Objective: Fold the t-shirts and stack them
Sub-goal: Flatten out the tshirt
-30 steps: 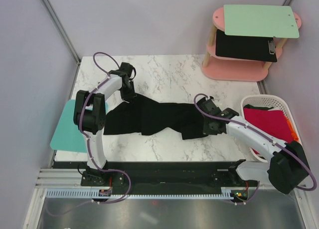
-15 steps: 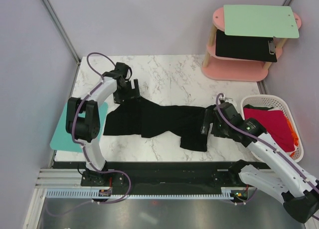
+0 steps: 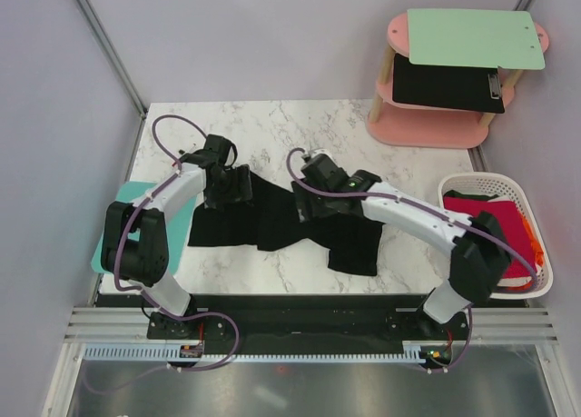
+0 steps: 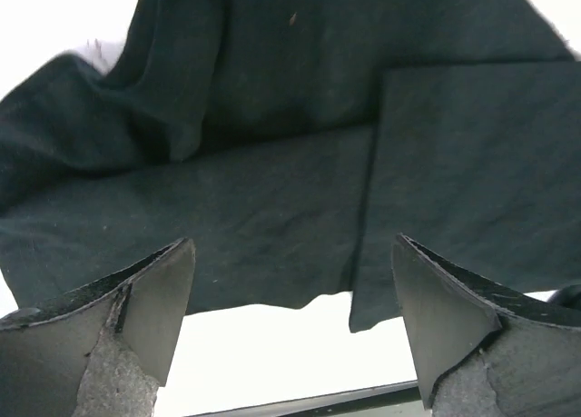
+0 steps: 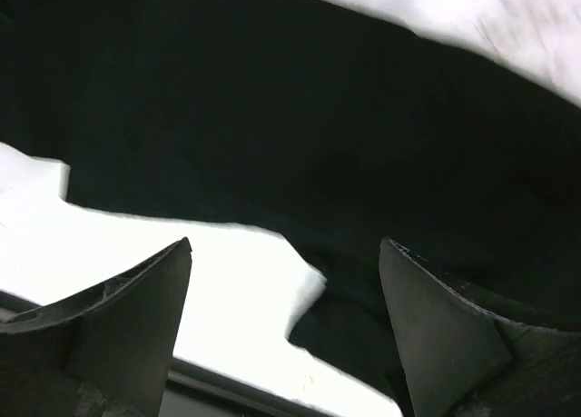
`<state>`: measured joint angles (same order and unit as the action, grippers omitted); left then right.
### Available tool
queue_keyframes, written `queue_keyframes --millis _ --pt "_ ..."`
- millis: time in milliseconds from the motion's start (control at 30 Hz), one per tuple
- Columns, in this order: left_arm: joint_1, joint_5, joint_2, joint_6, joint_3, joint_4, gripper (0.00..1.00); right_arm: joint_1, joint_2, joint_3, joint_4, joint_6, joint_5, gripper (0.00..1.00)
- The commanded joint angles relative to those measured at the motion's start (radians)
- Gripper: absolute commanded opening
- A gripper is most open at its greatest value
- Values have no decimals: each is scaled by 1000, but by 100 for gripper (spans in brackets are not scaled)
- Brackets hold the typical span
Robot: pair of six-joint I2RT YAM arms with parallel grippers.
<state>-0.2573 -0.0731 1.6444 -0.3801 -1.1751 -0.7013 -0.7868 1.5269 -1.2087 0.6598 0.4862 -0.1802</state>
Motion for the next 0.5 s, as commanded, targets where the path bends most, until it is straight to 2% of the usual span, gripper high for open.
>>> queue_keyframes --millis 0,133,233,467 --pt "26 30 -35 -25 31 23 93 -106 180 -211 -86 -96 -77 90" --pt "70 6 0 -28 40 6 89 -172 399 -360 -59 -106 -108 89" --pt "108 -5 2 -31 66 10 89 -195 501 -448 -54 -97 -99 89" --pt "138 10 20 -36 71 11 89 -229 628 -541 -60 -77 -100 87"
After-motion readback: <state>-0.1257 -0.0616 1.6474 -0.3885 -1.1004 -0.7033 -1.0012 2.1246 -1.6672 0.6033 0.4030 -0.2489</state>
